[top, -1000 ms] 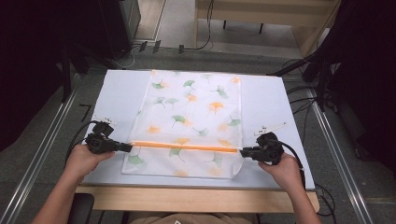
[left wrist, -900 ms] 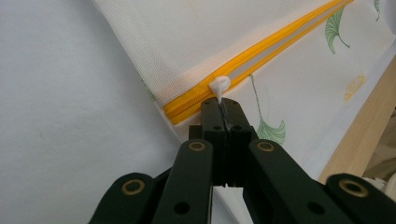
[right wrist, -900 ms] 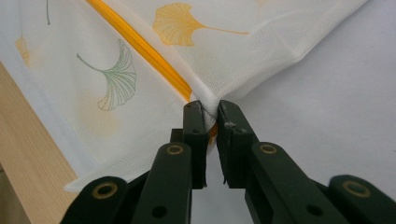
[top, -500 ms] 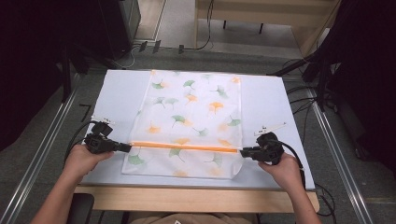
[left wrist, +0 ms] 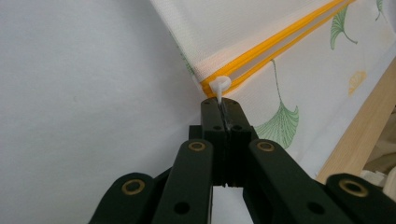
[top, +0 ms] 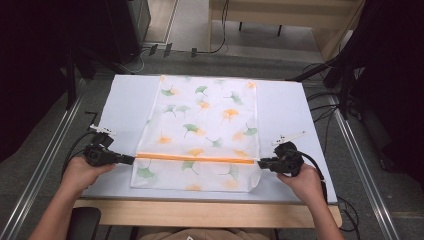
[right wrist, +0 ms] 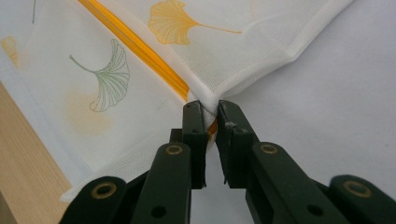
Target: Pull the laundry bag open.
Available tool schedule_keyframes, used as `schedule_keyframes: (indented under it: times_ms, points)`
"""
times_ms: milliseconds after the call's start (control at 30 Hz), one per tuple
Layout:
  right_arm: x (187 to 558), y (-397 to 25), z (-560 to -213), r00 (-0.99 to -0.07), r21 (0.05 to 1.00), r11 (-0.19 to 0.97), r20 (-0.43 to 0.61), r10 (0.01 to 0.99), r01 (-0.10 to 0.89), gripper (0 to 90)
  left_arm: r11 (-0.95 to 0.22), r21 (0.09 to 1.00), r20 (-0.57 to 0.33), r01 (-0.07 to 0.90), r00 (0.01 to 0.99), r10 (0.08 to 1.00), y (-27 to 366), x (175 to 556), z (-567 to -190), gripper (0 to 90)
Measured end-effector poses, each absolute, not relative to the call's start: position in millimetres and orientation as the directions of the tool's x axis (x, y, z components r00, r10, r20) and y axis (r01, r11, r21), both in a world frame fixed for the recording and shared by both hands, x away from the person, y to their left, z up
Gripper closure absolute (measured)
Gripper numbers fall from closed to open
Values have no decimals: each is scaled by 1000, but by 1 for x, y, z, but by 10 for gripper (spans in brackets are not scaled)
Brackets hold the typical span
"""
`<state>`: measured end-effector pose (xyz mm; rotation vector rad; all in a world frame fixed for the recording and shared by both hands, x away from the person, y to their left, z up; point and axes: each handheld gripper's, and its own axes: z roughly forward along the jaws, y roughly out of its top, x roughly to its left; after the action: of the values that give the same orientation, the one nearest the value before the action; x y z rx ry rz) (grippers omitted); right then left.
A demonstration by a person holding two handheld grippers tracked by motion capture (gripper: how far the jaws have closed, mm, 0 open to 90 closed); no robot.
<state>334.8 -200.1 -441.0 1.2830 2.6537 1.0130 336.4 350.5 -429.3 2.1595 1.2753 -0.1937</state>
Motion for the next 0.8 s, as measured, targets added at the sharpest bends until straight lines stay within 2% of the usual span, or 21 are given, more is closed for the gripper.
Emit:
schedule_keyframes:
  times_ms: [533,800]
  points:
    - [344,-209,-453,-630,556,424,249,735,715,815,-379,423,-425,823,550,719,340,335,-432,900]
    - [345,-209,-455,-629,553,427,244,738,716,797,-360,426,-431,830,536,726,340,336,-433,888]
